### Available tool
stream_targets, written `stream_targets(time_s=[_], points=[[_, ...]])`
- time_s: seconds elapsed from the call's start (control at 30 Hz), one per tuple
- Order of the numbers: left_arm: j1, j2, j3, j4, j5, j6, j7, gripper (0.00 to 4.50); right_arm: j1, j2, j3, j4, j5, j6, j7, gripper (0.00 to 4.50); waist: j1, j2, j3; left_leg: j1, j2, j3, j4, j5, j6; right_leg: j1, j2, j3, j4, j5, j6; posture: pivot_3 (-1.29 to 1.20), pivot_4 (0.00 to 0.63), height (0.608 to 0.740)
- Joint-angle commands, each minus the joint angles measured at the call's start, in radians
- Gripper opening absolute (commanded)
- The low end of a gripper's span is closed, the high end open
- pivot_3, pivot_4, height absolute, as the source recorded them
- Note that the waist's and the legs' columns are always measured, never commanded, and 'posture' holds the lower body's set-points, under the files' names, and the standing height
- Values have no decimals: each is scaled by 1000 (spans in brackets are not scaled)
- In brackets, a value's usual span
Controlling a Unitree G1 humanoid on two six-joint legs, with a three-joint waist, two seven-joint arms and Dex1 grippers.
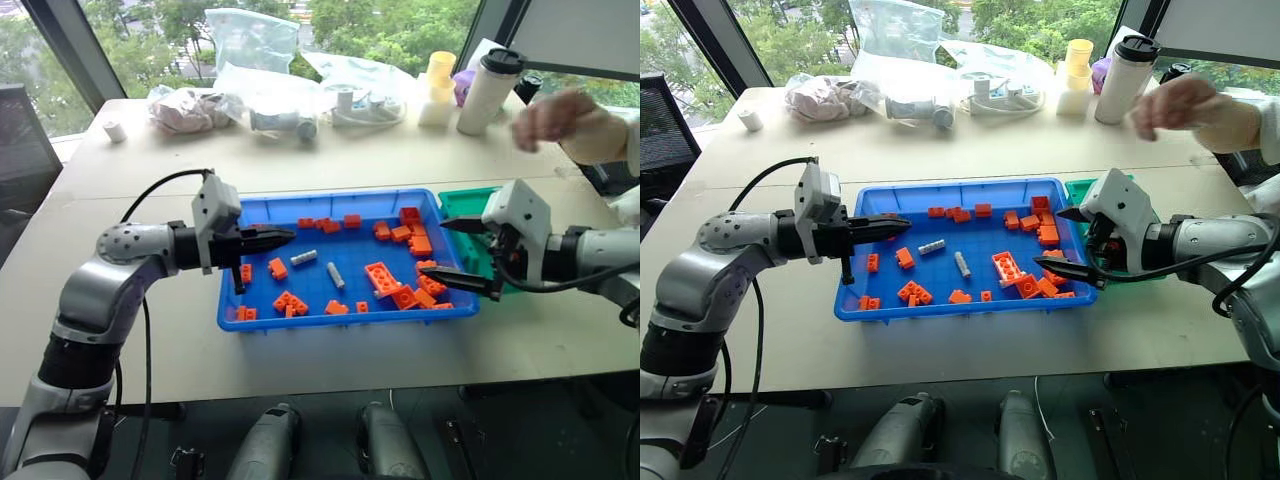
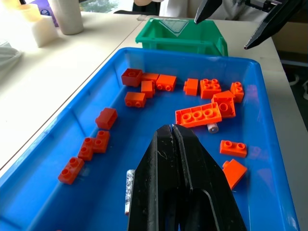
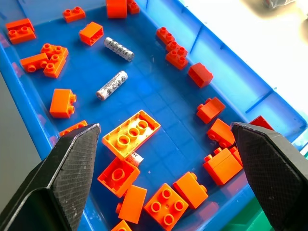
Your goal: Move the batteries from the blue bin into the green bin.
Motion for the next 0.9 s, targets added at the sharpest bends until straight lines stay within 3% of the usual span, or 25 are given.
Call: stream_targets(time_s=[0.03, 0.63, 0.9], points=[[-12, 9, 29, -16, -15, -1, -3, 0, -22, -12, -1, -22, -2, -22, 13, 4479, 0, 0, 0, 0, 0, 0, 0, 0, 0, 0, 0, 0, 0, 0, 0, 0, 150, 740], [0, 54, 53, -28, -17, 5, -5, 0, -157, 49, 180, 54, -75, -81, 61, 4479, -1, 0, 0, 0, 0, 0, 0, 0, 0, 0, 0, 0, 0, 0, 0, 0, 150, 740], [8, 64, 90, -20, -23, 11, 20, 0, -389, 273, 426, 245, -193, -155, 109, 4479, -14, 0, 0, 0, 0, 0, -1, 0, -1, -1, 1, 0, 1, 0, 0, 0, 150, 740]])
